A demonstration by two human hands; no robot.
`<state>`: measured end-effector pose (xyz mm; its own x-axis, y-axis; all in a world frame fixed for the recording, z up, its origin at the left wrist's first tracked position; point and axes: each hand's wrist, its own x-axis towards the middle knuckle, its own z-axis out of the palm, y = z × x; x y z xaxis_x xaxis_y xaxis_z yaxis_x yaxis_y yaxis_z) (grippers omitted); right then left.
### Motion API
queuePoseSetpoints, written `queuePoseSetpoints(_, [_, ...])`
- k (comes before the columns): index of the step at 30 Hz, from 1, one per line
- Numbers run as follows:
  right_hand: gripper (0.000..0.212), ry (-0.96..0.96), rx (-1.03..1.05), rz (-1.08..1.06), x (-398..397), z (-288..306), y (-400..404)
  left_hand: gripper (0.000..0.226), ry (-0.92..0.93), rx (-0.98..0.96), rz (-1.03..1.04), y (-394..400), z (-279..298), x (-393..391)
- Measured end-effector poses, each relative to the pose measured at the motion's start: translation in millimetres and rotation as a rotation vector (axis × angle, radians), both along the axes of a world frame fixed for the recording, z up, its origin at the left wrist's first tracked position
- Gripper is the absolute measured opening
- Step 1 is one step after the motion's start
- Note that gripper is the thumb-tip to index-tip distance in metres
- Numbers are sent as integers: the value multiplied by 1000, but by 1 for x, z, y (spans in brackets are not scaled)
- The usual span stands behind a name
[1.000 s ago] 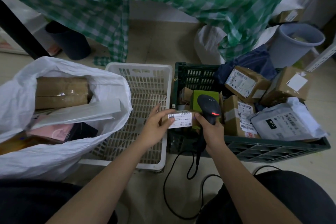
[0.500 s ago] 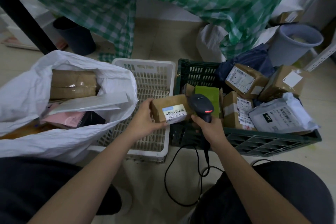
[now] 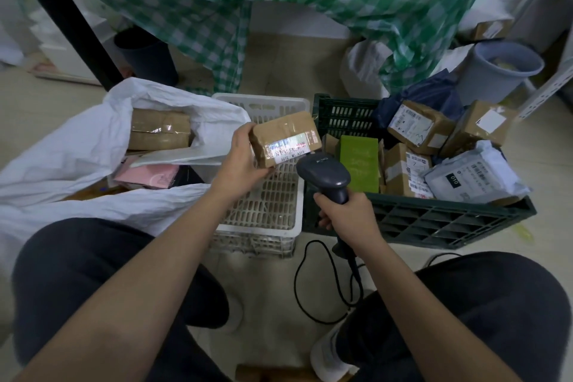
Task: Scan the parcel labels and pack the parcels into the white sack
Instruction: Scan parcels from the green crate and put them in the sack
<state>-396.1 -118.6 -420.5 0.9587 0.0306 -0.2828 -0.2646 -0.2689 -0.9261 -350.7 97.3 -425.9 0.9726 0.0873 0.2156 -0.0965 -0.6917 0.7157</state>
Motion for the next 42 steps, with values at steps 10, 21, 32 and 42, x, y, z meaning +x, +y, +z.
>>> queuePoseSetpoints(10, [18,-47,-25,11,-9,13,11,86,-55,-5,-15,16,16,-10])
queuePoseSetpoints(21, [18,-23,87,87,9,8,59,84,-103,139,223,81,24,-34])
queuePoseSetpoints(32, [15,85,106,85,59,0,115,83,282,355,436,170,11,-1])
queuePoseSetpoints(42, [18,121,85,-173,69,-13,-3,43,101,127,51,28,9,44])
